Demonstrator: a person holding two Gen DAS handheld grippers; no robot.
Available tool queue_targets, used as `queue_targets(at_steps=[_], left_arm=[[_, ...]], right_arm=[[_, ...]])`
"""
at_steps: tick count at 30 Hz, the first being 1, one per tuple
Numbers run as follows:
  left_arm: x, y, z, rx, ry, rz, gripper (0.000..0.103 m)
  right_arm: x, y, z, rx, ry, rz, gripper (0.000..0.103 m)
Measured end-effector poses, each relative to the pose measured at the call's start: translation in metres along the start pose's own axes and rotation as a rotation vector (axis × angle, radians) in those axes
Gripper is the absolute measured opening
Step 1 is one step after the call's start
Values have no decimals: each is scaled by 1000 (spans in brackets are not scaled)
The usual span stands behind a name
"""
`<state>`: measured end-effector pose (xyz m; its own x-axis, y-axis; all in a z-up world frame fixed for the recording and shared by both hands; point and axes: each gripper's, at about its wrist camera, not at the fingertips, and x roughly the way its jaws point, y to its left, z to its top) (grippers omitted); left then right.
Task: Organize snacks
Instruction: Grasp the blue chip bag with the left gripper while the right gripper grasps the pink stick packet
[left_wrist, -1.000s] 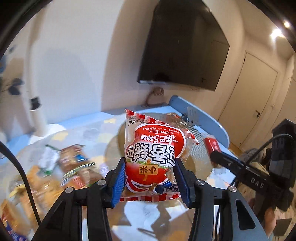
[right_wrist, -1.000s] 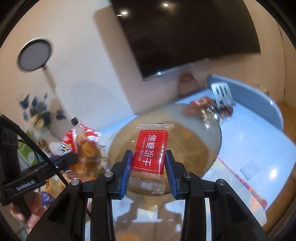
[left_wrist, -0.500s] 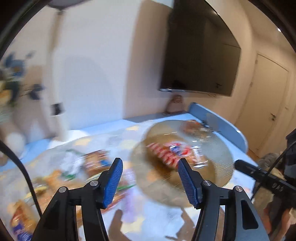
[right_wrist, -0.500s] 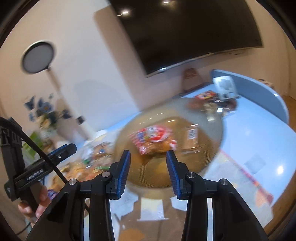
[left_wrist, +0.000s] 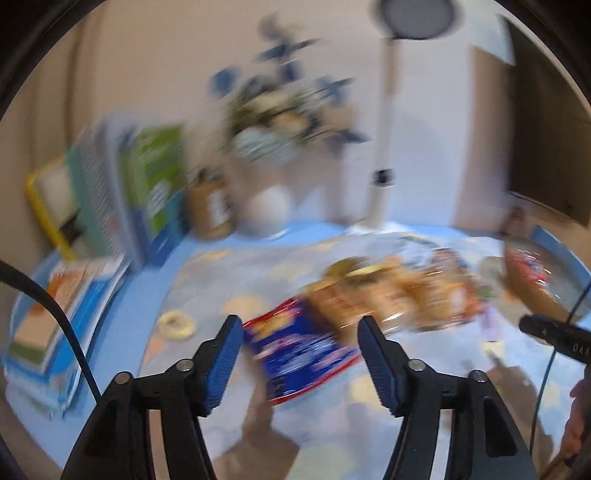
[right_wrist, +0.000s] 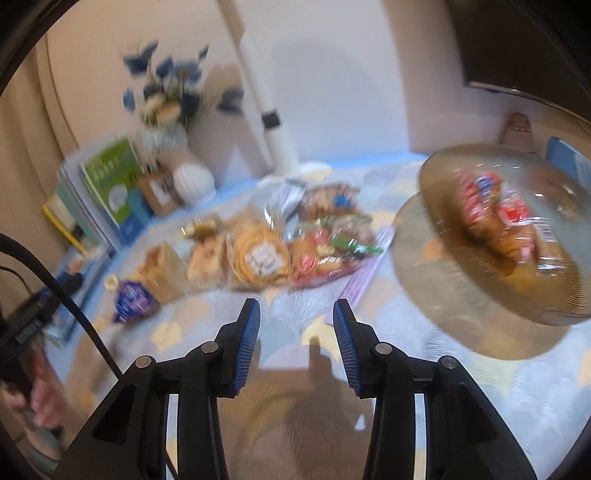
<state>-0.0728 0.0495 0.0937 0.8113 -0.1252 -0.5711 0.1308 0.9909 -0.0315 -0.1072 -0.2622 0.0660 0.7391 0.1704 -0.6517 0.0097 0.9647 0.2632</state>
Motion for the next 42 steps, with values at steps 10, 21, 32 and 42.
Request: queue_targets(at_steps=[10, 21, 32, 42], left_arm=[[56, 77, -31, -264, 128, -40, 66], [60, 57, -15, -311, 171, -100, 69], [106, 47, -13, -386, 266, -144, 69], [104, 51, -17, -415, 226, -211, 69]], right_arm=[[34, -11, -14, 21, 48, -38, 61], [37, -15, -13, 50, 57, -83, 70], [47, -26, -6, 117, 83, -127, 70], [89, -16, 22, 35, 120, -319, 34]])
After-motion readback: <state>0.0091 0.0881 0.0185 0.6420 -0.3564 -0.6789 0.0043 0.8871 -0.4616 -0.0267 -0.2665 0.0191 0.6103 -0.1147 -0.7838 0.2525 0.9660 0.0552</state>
